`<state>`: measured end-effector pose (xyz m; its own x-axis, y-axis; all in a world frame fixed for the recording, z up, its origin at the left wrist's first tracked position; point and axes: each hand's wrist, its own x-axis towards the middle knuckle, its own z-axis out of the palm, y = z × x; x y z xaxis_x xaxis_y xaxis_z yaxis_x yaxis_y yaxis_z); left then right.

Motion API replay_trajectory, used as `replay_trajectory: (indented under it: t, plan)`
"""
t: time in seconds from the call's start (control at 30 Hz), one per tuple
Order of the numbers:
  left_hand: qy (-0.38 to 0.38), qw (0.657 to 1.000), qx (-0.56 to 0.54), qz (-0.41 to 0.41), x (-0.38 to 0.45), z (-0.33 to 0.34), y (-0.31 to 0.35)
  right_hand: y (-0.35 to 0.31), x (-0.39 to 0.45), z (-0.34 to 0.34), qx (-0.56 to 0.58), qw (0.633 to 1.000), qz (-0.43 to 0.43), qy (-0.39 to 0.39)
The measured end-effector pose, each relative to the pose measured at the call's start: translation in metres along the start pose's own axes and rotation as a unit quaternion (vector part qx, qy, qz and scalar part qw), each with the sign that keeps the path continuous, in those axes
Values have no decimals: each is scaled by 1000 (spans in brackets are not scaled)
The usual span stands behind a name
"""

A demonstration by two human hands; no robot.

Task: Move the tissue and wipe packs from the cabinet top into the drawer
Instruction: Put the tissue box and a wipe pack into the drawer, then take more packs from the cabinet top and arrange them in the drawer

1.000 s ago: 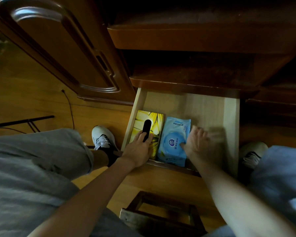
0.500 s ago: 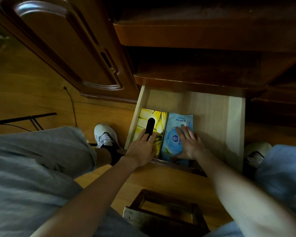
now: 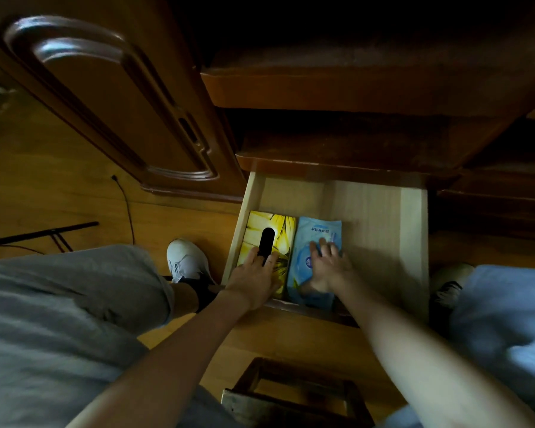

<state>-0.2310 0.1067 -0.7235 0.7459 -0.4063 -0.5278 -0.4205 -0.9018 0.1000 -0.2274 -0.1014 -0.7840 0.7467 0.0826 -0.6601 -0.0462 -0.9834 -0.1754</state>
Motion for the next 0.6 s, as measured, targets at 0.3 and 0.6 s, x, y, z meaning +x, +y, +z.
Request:
replay_trajectory:
  t: [0.3, 0.6]
  plan:
    - [124, 992, -26, 10, -23, -120, -2, 0, -80, -130, 256, 958, -67, 105]
    - [543, 824, -23, 158, -87, -353, 33, 7, -238, -338, 182, 831, -191, 489]
